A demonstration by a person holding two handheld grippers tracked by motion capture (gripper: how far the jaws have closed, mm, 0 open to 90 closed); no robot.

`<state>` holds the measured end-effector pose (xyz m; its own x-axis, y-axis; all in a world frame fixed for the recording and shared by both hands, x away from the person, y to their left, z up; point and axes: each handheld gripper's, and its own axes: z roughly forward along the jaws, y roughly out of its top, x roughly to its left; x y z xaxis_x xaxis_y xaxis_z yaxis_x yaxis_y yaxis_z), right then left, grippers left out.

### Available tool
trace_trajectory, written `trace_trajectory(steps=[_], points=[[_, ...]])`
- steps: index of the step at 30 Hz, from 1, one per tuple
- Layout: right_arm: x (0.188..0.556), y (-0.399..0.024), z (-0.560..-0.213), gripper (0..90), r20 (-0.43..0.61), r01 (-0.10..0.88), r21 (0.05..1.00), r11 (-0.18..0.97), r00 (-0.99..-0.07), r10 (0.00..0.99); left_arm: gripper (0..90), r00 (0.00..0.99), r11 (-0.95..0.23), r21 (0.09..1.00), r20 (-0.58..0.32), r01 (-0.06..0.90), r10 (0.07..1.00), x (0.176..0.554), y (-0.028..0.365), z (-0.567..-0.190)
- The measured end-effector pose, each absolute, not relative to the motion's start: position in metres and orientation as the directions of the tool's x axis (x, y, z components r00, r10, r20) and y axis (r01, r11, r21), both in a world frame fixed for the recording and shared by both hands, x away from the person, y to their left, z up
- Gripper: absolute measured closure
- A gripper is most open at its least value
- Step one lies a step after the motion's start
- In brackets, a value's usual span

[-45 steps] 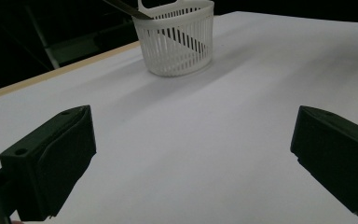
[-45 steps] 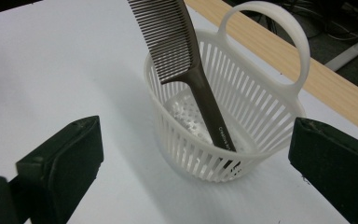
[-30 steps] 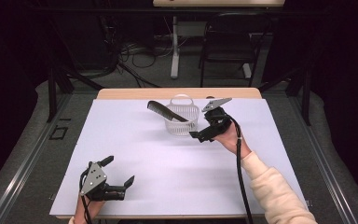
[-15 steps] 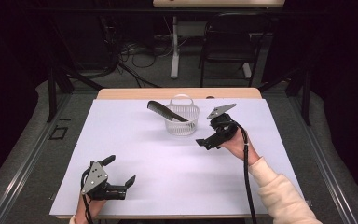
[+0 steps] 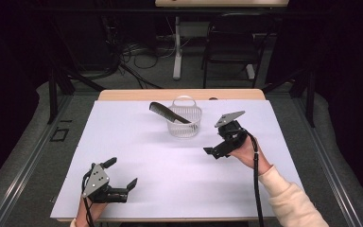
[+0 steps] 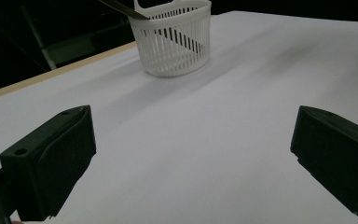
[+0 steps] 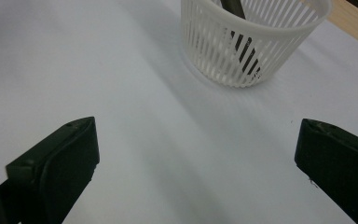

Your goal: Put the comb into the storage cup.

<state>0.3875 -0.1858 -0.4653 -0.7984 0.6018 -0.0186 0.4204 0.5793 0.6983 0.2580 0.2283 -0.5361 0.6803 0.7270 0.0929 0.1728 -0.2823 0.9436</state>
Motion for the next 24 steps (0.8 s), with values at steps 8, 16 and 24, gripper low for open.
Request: trace_trajectory(steps=[8, 16, 24], points=[[0.378, -0.191, -0.464, 0.0, -0.019, 0.419, 0.697, 0.582, -0.801, 0.599, 0.0, 0.677, -0.28, 0.944, 0.093, 0.172, 0.73, 0.257, 0.229, -0.536], [0.37, -0.198, -0.468, 0.0, -0.014, 0.43, 0.69, 0.583, -0.797, 0.604, 0.0, 0.676, -0.28, 0.944, 0.092, 0.173, 0.731, 0.257, 0.229, -0.536], [0.361, -0.205, -0.474, 0.0, -0.011, 0.439, 0.683, 0.584, -0.793, 0.609, 0.0, 0.677, -0.28, 0.944, 0.092, 0.173, 0.731, 0.257, 0.229, -0.536]])
